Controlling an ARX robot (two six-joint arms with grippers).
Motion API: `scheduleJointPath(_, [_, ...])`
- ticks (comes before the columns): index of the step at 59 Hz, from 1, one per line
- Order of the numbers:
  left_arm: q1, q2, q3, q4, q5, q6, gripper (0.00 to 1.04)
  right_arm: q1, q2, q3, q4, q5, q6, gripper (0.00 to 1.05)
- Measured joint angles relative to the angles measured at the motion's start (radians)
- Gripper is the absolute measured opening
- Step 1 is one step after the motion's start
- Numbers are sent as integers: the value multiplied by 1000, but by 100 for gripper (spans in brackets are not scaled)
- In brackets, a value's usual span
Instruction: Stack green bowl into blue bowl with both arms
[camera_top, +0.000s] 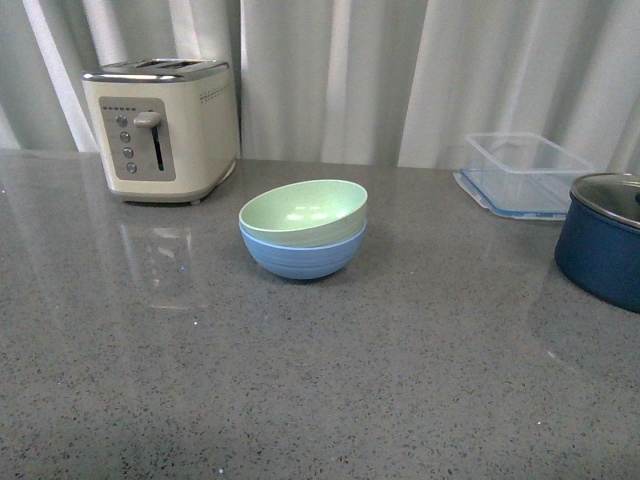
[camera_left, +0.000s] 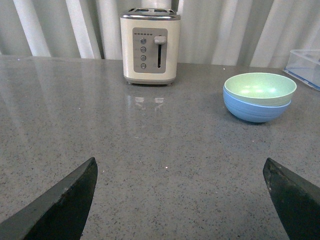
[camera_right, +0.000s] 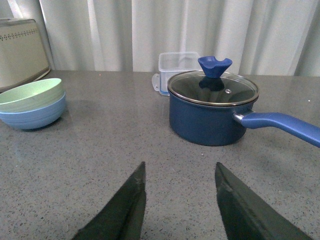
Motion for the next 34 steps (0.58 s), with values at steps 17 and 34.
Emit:
scheduleJointPath(17, [0, 0, 0, 0, 0, 0, 98, 0, 0, 0, 0, 0, 1, 95])
scheduleJointPath(34, [0, 0, 0, 0, 0, 0, 98, 0, 0, 0, 0, 0, 0, 95])
